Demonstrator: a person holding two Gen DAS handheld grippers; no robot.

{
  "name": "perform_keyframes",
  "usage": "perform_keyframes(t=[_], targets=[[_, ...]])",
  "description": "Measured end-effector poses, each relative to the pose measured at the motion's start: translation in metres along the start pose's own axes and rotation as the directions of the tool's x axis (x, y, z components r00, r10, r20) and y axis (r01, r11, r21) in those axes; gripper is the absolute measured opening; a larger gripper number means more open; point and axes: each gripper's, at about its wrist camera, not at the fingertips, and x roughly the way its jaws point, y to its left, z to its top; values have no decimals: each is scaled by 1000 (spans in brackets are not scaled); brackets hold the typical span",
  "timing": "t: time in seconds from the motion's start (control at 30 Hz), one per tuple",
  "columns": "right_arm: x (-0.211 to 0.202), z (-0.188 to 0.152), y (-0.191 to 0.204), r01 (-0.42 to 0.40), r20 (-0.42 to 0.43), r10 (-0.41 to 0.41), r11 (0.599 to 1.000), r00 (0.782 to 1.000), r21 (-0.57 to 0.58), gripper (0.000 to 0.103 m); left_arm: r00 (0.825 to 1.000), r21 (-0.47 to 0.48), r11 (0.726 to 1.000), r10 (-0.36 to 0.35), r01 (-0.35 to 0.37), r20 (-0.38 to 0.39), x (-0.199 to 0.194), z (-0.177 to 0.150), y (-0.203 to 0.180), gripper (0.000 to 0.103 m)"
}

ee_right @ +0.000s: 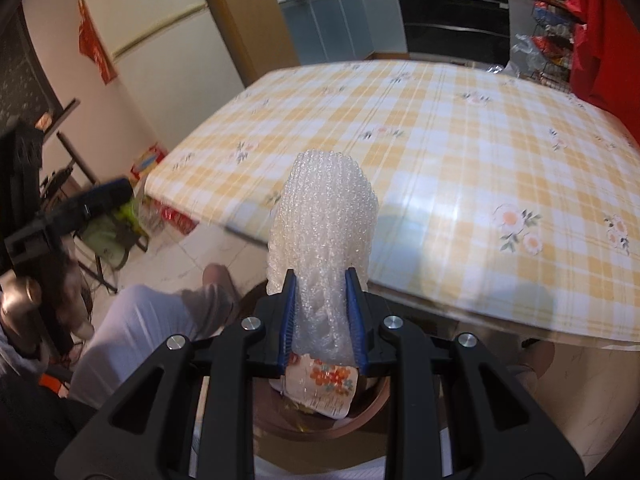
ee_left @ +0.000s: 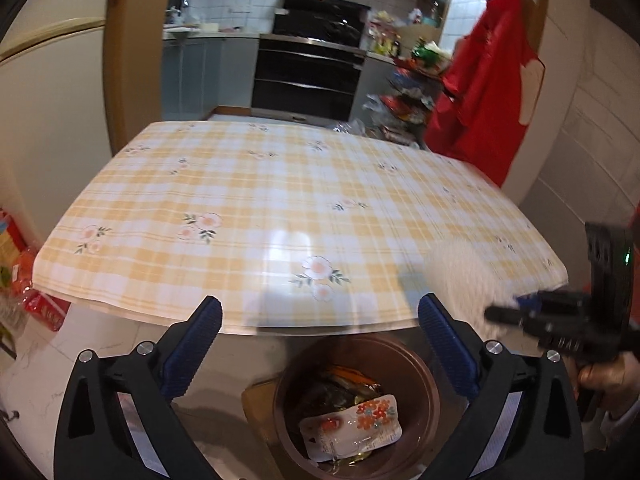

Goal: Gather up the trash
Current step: 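Carry the packet and foam net over the brown bin and open both tools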

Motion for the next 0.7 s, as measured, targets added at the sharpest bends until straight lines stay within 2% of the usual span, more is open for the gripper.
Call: perform_keyframes(t=[0.27,0.4,0.53,0.7], targets=[[21,-9,14,-6,-86,4,999,996,-31,29,999,-33,999,32,-33,-3,-4,-10,13,97],[27,-12,21,-20,-109,15,999,994,-44,38,999,-49,998,40,-40,-3,-4,-13,19,97],[30,-12,24,-14,-114,9,999,993,-47,57,999,-58,997,45,-45,-4,-4,-15,22,97],[26,-9,23,-2,-92,-1,999,996,-39,73,999,-61,997,46,-47,-6,-3,-16,22,97]])
